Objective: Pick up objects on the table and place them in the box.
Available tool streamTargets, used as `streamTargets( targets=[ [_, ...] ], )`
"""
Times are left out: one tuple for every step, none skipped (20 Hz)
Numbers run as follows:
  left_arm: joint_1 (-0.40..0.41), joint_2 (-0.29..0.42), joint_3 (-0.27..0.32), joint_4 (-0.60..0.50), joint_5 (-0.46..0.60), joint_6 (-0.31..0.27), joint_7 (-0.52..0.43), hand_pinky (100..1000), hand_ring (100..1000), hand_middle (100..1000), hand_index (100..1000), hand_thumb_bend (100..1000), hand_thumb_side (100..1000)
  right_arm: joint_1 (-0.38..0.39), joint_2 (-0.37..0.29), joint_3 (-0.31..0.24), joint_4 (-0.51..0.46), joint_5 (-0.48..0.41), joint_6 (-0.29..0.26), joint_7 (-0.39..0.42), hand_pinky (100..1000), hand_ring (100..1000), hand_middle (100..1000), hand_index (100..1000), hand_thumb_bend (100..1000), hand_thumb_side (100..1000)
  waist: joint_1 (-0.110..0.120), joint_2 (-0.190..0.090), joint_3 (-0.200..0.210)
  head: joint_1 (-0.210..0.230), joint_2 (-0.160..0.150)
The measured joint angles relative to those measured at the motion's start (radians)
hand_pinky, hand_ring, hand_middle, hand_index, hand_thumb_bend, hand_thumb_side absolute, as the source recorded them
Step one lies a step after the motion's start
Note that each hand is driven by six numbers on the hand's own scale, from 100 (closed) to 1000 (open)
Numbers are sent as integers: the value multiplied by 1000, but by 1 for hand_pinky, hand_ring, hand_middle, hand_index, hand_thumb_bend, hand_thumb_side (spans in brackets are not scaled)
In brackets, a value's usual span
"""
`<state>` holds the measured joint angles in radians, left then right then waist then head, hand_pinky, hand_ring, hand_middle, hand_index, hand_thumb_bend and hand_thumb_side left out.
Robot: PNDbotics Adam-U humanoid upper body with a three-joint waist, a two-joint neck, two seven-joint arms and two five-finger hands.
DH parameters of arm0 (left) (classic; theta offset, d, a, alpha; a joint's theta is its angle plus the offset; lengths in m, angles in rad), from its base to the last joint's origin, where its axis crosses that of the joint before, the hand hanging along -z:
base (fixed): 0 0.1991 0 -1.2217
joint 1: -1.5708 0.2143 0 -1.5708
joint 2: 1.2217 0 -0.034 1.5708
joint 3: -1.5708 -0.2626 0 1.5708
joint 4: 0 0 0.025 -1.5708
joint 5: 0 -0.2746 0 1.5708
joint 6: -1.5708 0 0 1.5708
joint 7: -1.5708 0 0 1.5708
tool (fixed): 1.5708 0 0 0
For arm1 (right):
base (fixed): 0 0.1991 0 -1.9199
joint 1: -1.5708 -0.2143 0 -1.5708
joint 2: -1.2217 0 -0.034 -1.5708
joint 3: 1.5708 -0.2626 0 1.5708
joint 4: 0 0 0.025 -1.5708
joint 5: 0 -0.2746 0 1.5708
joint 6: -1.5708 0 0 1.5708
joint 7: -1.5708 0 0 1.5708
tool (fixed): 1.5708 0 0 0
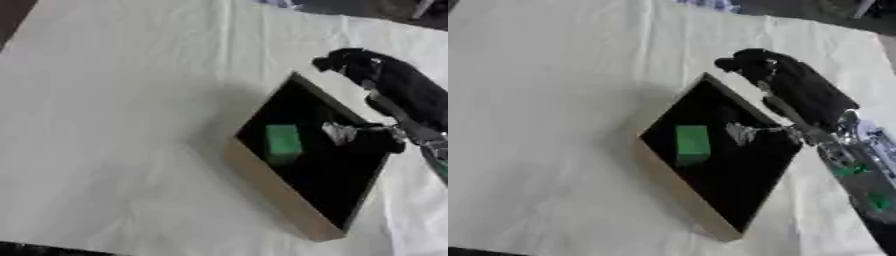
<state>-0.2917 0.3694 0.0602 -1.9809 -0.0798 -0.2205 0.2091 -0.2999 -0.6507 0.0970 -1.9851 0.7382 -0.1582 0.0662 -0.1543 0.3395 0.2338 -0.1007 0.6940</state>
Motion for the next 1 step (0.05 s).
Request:
streamTargets(
  targets=[
    [0,0,0,0,0,0,0,567,581,556,734,100,738,0,4,-15,0,-16,-4,-16,760,861,712,907,100,356,1,0,0,2,0]
  ],
)
